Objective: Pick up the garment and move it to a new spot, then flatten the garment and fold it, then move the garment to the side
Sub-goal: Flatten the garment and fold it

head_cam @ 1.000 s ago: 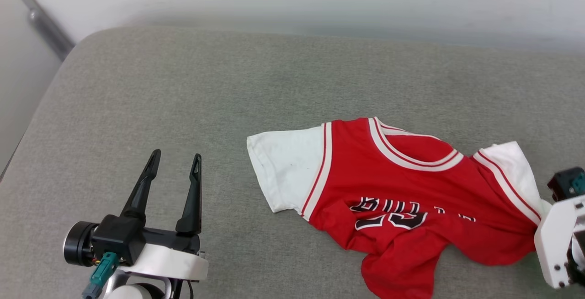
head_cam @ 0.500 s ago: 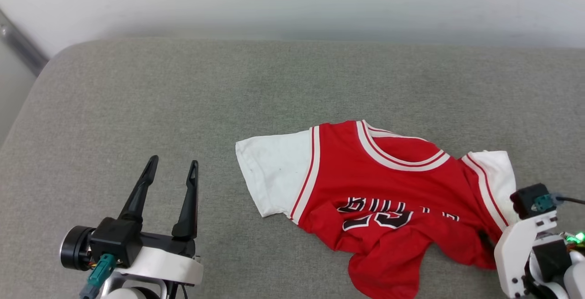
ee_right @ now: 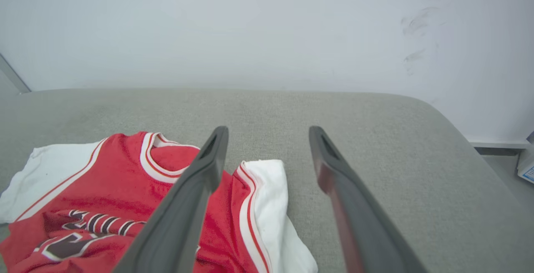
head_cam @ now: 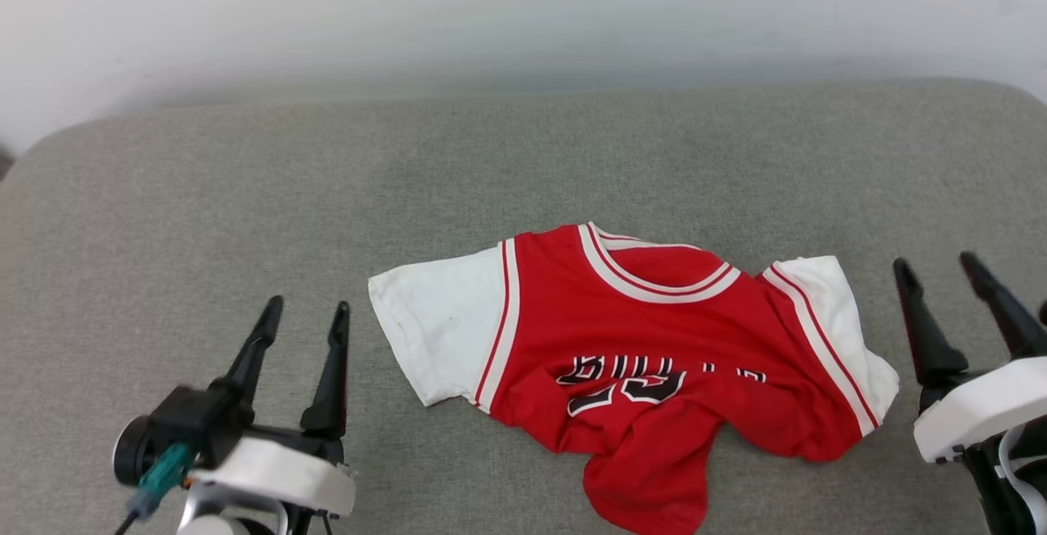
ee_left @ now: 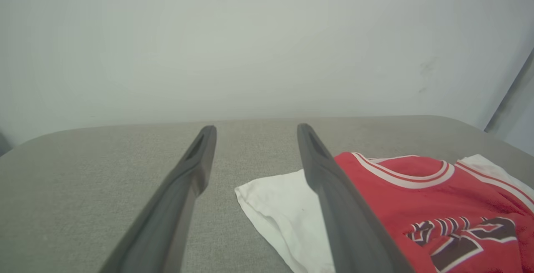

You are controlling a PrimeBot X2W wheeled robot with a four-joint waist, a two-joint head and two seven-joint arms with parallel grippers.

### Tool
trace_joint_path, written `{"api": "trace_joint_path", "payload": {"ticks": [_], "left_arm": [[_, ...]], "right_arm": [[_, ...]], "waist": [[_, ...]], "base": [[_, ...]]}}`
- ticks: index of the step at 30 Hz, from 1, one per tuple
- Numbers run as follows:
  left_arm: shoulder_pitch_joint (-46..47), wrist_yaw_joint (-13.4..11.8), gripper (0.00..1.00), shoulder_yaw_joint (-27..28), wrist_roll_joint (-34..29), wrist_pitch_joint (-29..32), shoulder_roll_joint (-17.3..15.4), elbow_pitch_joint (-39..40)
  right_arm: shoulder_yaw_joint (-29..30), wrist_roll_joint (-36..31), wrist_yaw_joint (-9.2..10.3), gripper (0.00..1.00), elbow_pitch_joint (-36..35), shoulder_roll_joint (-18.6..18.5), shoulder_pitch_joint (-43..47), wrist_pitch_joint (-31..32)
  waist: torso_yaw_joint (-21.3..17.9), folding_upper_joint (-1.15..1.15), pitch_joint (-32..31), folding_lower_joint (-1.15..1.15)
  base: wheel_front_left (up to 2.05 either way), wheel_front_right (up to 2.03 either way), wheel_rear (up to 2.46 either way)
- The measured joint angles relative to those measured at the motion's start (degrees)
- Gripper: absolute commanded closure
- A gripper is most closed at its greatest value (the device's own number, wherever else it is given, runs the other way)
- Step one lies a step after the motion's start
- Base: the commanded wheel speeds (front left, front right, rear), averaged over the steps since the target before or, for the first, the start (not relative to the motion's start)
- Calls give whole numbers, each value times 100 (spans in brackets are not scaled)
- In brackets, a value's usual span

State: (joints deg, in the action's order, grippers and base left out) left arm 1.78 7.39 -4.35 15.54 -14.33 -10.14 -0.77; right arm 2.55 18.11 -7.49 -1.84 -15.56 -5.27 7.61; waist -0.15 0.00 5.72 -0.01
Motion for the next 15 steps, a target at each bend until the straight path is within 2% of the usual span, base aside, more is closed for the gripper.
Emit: {"api": "trace_joint_path", "payload": {"ticks": [6, 12, 15], "left_arm": [[681, 1, 0, -682, 676, 1135, -814, -143], [1711, 1, 0, -1102, 1613, 2782, -1672, -465], [2196, 1, 0, -1224, 2071, 3722, -1863, -795]], "right_arm": [[208, -287, 0, 0, -307, 469, -38, -1117], [328, -408, -1, 0, -348, 664, -205, -1541], [358, -461, 0, 0, -285, 709, -235, -1622]], "waist": [[-170, 0, 240, 0], [-349, 0, 566, 0], [-424, 0, 749, 1]], "base": [[0, 0, 0], [0, 0, 0], [0, 0, 0]]}}
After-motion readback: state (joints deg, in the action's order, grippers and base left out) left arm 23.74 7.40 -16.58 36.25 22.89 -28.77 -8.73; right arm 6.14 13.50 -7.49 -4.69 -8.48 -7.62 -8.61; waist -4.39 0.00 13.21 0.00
